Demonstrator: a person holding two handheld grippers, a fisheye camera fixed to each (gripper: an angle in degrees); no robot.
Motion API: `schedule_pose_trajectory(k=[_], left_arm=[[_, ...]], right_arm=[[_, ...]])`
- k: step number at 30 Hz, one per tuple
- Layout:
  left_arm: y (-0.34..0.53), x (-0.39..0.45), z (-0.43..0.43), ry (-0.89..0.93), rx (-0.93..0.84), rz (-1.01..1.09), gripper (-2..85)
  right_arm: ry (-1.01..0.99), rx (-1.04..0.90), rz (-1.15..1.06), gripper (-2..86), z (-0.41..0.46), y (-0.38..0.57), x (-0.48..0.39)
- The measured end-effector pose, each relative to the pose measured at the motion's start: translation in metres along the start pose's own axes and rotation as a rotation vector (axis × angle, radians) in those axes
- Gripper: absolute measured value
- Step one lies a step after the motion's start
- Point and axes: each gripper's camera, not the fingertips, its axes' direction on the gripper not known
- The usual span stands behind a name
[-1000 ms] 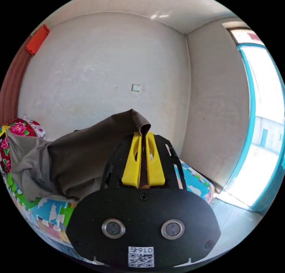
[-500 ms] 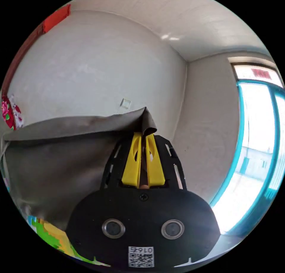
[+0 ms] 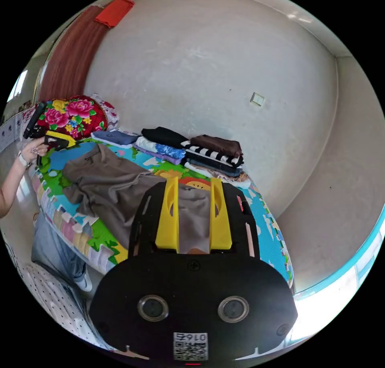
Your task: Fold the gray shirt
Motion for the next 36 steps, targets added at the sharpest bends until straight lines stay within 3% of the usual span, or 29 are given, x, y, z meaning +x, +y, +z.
schedule_pose_trajectory(k=[6, 9, 14, 18, 21, 23, 27, 33, 36], left_arm=[[-0.003, 0.0, 0.067, -0.026, -0.191, -0.036, 4.4], [-0.005, 0.004, 0.067, -0.067, -0.162, -0.032, 0.9], [-0.012, -0.005, 0.029, -0.092, -0.02, -0.064, -0.8], [-0.024, -0.03, -0.025, -0.133, 0.166, -0.186, -0.9], [-0.025, -0.047, -0.059, -0.416, 0.327, -0.353, -0.9], [-0.028, -0.058, -0.059, -0.457, 0.309, -0.412, -0.9], [-0.035, -0.033, -0.014, -0.034, 0.09, -0.17, -0.5], [0.014, 0.058, 0.042, 0.056, -0.119, 0.076, 3.0], [0.037, 0.103, 0.045, 0.268, -0.102, 0.199, 3.1]], right_arm=[[-0.313, -0.158, 0.032, 12.3, 0.077, 0.04, -0.058], [-0.326, -0.28, 0.061, 10.3, 0.119, 0.049, -0.078], [-0.387, -0.306, 0.159, 1.4, 0.133, 0.041, -0.067], [-0.335, -0.172, 0.23, 0.1, 0.107, 0.017, -0.036], [-0.195, 0.02, 0.346, -0.2, 0.073, -0.011, -0.008], [-0.038, 0.109, 0.458, 0.0, 0.064, -0.03, 0.013], [-0.16, -0.071, 0.379, 1.2, 0.085, -0.059, 0.004], [-0.115, -0.237, 0.09, 9.9, 0.087, -0.034, -0.087], [-0.052, -0.313, 0.106, 11.3, 0.081, -0.013, -0.1]])
